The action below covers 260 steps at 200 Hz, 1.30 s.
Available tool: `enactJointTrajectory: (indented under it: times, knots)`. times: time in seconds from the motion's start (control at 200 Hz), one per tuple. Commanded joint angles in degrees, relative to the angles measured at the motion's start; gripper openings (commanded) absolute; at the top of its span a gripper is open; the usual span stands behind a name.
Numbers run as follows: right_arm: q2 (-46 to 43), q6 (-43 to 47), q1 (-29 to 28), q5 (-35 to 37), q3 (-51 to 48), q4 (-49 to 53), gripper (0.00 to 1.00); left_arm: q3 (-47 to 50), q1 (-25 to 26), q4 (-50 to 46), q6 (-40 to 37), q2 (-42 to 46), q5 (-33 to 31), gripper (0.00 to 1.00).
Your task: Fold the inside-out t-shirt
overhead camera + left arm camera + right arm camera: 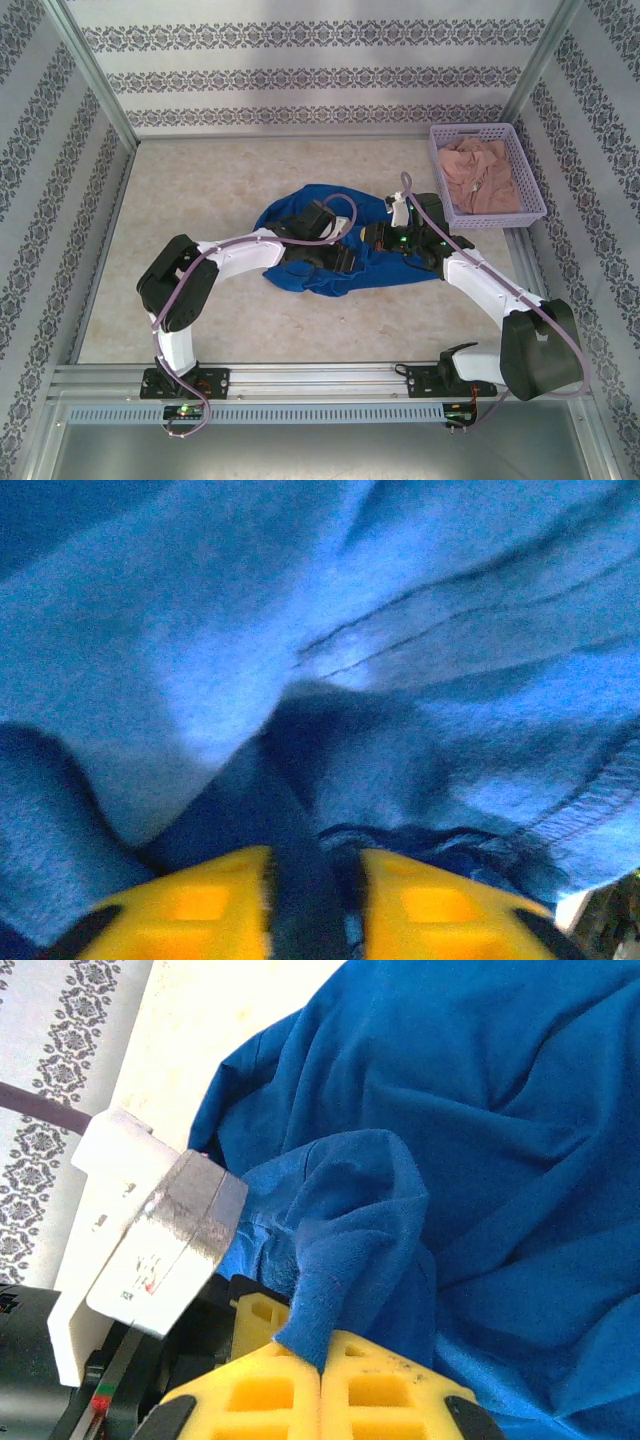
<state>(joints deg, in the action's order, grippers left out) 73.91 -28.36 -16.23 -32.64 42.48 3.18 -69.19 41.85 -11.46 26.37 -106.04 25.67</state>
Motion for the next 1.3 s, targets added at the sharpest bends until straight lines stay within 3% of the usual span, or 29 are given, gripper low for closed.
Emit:
enactJointTrajectory:
  times: [0.0, 0.095, 0.575, 0.73, 0.849, 0.934, 1.109, 1.294]
  knots:
    - [-0.93, 0.76, 0.67, 0.03, 1.73, 0.26, 0.0, -1.7, 0.52, -4.09, -2.67, 1.74, -2.14, 0.13]
    - [-1.37, 0.99, 0.91, 0.26, 1.82, 0.48, 0.0, -1.33, 0.52, -4.97, -3.66, 3.37, -2.73, 0.0]
    - [-3.56, 2.24, 0.57, 1.69, 0.04, 1.47, 0.0, 19.78, 0.17, 13.6, 2.63, 24.97, -2.28, 0.0]
    - [-2.99, 1.71, -0.27, 0.5, 0.41, 0.56, 0.0, 18.37, 0.34, 11.77, 0.12, 23.55, -4.01, 0.0]
    - [-2.89, 1.68, -0.65, 0.65, 0.68, 0.64, 0.0, 13.76, 0.82, 10.85, -2.15, 17.74, -3.39, 0.33]
    - [-2.89, 1.72, -0.69, 0.6, 0.59, 0.62, 0.0, 11.02, 1.1, 10.19, -3.76, 14.11, -3.6, 0.45]
    - [-3.15, 1.64, -0.73, 0.63, 0.41, 0.68, 0.0, 6.8, 1.22, 7.7, -6.2, 8.54, -4.1, 0.52]
    - [-3.51, 1.85, -0.75, 0.83, 0.24, 0.95, 0.0, 4.88, 1.31, 6.4, -7.12, 4.18, -5.94, 0.49]
